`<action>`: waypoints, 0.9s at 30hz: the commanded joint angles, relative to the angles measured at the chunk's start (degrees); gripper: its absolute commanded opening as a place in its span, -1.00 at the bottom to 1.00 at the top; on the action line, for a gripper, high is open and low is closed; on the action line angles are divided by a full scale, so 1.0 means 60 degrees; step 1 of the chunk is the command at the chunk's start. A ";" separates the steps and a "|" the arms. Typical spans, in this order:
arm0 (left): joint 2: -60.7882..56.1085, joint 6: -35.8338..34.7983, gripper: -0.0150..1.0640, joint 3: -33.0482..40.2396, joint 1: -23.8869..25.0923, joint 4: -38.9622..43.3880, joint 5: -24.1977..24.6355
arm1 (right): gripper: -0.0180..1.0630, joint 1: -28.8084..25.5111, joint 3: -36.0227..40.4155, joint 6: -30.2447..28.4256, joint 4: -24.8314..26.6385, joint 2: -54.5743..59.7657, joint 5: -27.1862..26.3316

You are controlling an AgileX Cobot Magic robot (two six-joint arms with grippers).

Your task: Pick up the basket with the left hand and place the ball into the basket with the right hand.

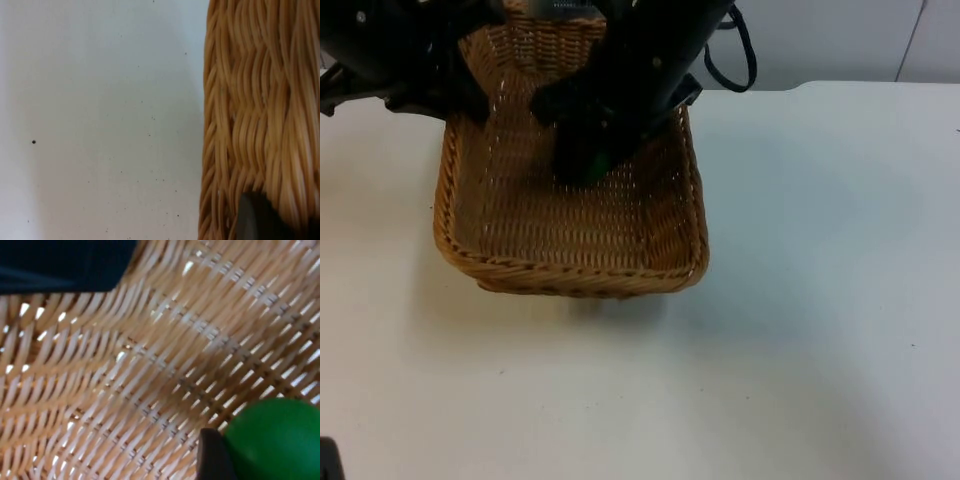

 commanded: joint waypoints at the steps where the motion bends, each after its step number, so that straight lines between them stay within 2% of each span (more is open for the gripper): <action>1: -0.0089 -0.0034 -0.97 0.0002 0.0035 -0.0262 -0.0138 | -0.97 0.0052 -0.0051 -0.0102 0.0063 -0.0002 -0.0156; 4: -0.0089 -0.0034 -0.97 0.0002 0.0035 -0.0262 -0.0138 | -0.89 0.0052 -0.0051 -0.0102 0.0063 -0.0002 -0.0276; 5: -0.0089 -0.0034 -0.97 0.0002 0.0035 -0.0262 -0.0138 | -0.75 0.0052 -0.0051 -0.0102 0.0063 -0.0002 -0.0353; 7: -0.0089 -0.0034 -0.97 0.0002 0.0035 -0.0262 -0.0138 | -0.36 0.0052 -0.0051 -0.0102 0.0063 -0.0002 -0.0453; 8: -0.0089 -0.0034 -0.97 0.0002 0.0035 -0.0262 -0.0104 | 0.03 0.0052 -0.0051 0.0130 0.0063 -0.0002 -0.0612; 9: -0.0089 -0.0034 -0.97 0.0002 0.0035 -0.0262 -0.0104 | 0.03 0.0052 -0.0051 0.0130 0.0063 -0.0002 -0.0612; 10: -0.0089 -0.0034 -0.97 0.0002 0.0035 -0.0262 -0.0021 | 0.24 0.0052 -0.0051 0.0389 0.0044 -0.0002 -0.0734; 11: -0.0089 -0.0034 -0.97 0.0002 0.0035 -0.0262 0.0068 | 0.34 0.0052 -0.0051 0.0599 0.0043 -0.0002 -0.0851; 23: -0.0089 -0.0034 -0.97 0.0002 0.0035 -0.0262 0.0246 | 0.32 0.0052 -0.0051 0.0931 -0.0054 -0.0113 -0.1087; 27: -0.0089 -0.0034 -0.97 0.0002 0.0035 -0.0262 0.0572 | 0.32 0.0033 -0.0279 0.0993 -0.0544 -0.0158 -0.1000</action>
